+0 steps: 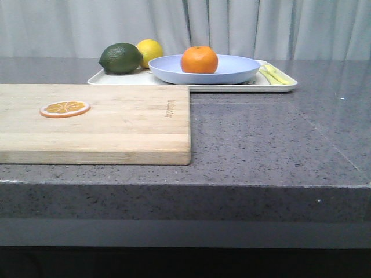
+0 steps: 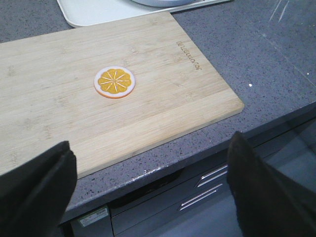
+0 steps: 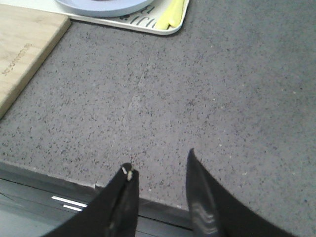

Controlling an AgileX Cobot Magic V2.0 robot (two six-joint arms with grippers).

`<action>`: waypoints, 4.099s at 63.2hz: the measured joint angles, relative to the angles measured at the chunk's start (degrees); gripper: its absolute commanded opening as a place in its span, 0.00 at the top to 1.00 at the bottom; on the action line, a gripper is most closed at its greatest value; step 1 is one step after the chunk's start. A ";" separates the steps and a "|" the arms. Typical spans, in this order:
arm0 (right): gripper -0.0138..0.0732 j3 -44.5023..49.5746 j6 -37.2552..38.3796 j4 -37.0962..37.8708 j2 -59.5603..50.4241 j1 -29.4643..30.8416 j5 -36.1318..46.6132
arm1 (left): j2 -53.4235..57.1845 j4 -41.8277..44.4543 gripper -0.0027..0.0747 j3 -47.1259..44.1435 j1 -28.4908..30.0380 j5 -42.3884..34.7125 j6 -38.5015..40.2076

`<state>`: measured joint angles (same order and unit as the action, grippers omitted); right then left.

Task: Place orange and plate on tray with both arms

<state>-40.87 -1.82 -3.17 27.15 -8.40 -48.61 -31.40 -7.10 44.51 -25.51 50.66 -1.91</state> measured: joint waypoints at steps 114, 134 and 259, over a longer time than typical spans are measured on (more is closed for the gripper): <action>0.98 3.02 0.00 1.98 -4.06 0.00 0.44 | 0.63 0.00 0.99 -1.04 0.10 -1.81 0.00; 0.98 3.02 0.00 1.98 -4.06 0.00 0.44 | 14.06 1.93 0.99 -18.14 12.66 -15.40 0.00; 0.98 16.01 -0.07 2.44 -14.33 4.67 14.23 | 31.64 0.36 0.99 -44.92 21.25 -47.91 0.00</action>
<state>-24.86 -1.88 -0.73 12.82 -3.73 -34.37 0.24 -6.74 -0.41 -4.26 2.75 -1.91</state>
